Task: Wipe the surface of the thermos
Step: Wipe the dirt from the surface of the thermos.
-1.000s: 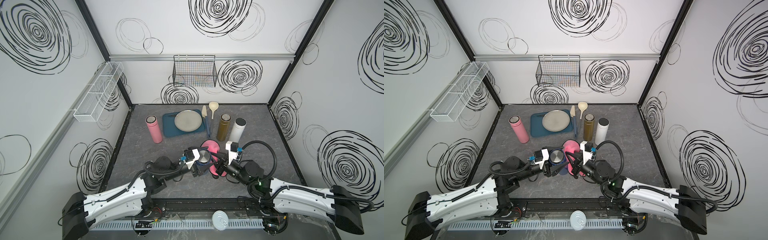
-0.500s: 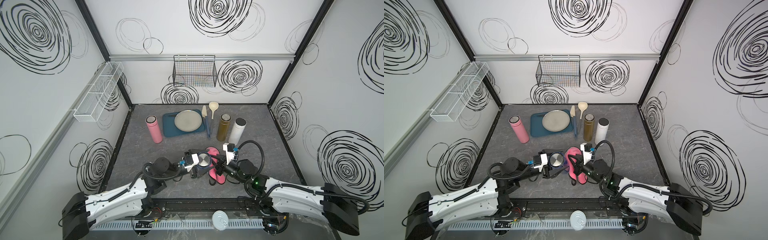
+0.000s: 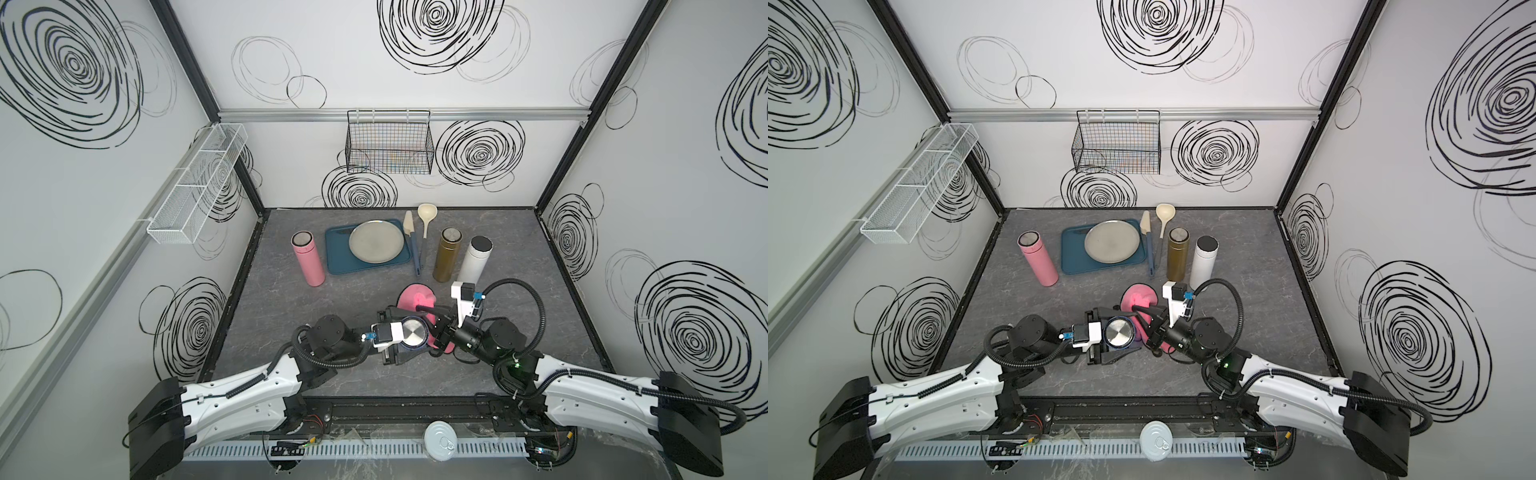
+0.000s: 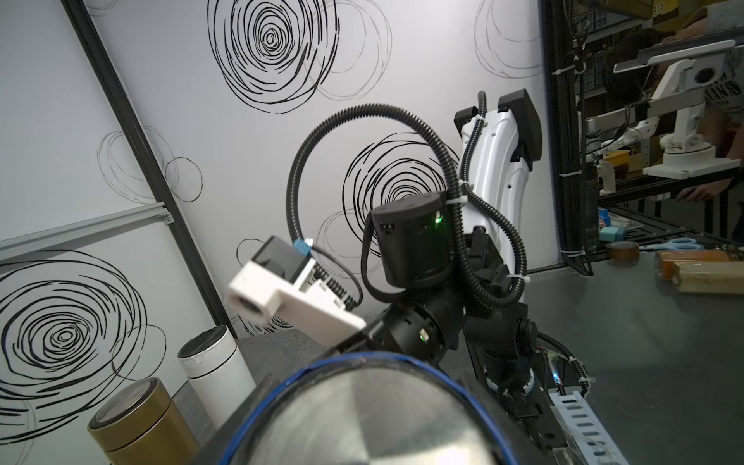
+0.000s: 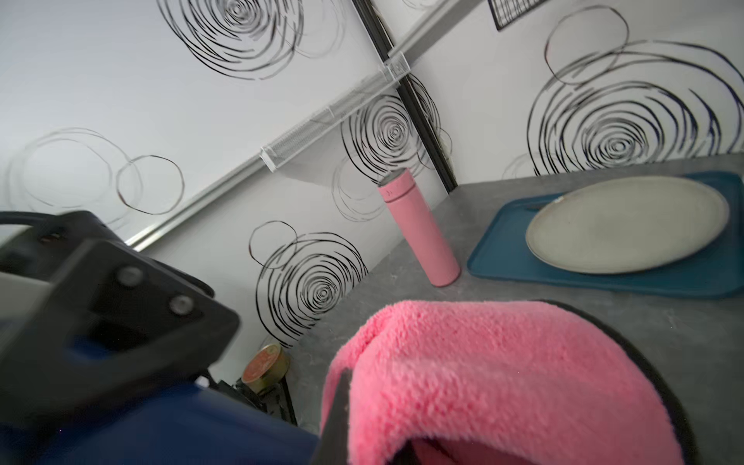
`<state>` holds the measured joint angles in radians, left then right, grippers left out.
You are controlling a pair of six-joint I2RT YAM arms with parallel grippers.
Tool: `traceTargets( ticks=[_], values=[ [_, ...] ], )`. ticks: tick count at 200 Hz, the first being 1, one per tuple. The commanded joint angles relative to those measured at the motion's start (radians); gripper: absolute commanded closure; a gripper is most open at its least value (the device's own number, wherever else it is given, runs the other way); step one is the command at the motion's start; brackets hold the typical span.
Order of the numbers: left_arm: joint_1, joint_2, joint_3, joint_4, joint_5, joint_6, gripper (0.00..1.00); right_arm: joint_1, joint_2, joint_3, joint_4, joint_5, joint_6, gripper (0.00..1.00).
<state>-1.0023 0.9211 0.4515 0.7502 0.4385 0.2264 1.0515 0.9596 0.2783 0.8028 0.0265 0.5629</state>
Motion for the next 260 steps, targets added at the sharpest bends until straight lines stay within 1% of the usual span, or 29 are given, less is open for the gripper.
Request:
traceTargets(
  ticks=[1, 12, 41, 65, 77, 91, 114, 134, 173, 190, 202, 216, 233, 260],
  values=[
    [-0.016, -0.028, 0.019, 0.099, 0.015, 0.059, 1.0, -0.005, 0.025, -0.027, 0.067, 0.024, 0.052, 1.0],
    [-0.023, -0.033, 0.014, 0.1, 0.016, 0.07, 1.0, -0.005, 0.011, -0.003, 0.042, 0.008, 0.038, 1.0],
    [-0.029, -0.041, 0.02, 0.083, 0.009, 0.086, 1.0, 0.001, -0.085, 0.106, -0.047, -0.044, -0.033, 1.0],
    [-0.03, -0.045, 0.019, 0.079, 0.012, 0.09, 1.0, 0.004, -0.113, 0.125, -0.025, -0.096, -0.041, 1.0],
    [-0.031, -0.048, 0.014, 0.078, 0.019, 0.097, 1.0, 0.005, -0.099, 0.103, 0.005, -0.093, -0.021, 1.0],
    [-0.032, -0.049, 0.012, 0.074, 0.023, 0.102, 1.0, 0.005, -0.065, 0.064, 0.028, -0.058, 0.005, 1.0],
    [-0.033, -0.046, 0.007, 0.077, 0.036, 0.11, 1.0, -0.01, 0.025, -0.012, 0.102, -0.028, 0.061, 1.0],
    [-0.036, -0.038, 0.01, 0.071, 0.049, 0.127, 1.0, -0.02, 0.05, -0.007, 0.072, -0.024, 0.069, 1.0],
    [-0.038, -0.024, 0.018, 0.053, 0.075, 0.156, 1.0, -0.023, -0.067, 0.087, -0.025, -0.086, -0.005, 1.0],
    [-0.043, -0.022, 0.012, 0.048, 0.085, 0.174, 1.0, -0.024, -0.108, 0.099, -0.027, -0.104, -0.008, 1.0],
    [-0.044, -0.018, 0.012, 0.043, 0.083, 0.184, 1.0, -0.023, -0.116, 0.08, 0.002, -0.11, -0.001, 1.0],
    [-0.045, -0.014, 0.013, 0.038, 0.085, 0.196, 1.0, -0.024, -0.091, 0.041, 0.047, -0.095, 0.011, 1.0],
    [-0.049, -0.008, 0.017, 0.016, 0.088, 0.226, 1.0, -0.035, -0.033, 0.012, 0.043, -0.053, 0.042, 1.0],
    [-0.05, 0.006, 0.004, 0.013, 0.11, 0.277, 1.0, -0.07, 0.034, -0.035, 0.07, -0.067, 0.078, 1.0]
  ],
)
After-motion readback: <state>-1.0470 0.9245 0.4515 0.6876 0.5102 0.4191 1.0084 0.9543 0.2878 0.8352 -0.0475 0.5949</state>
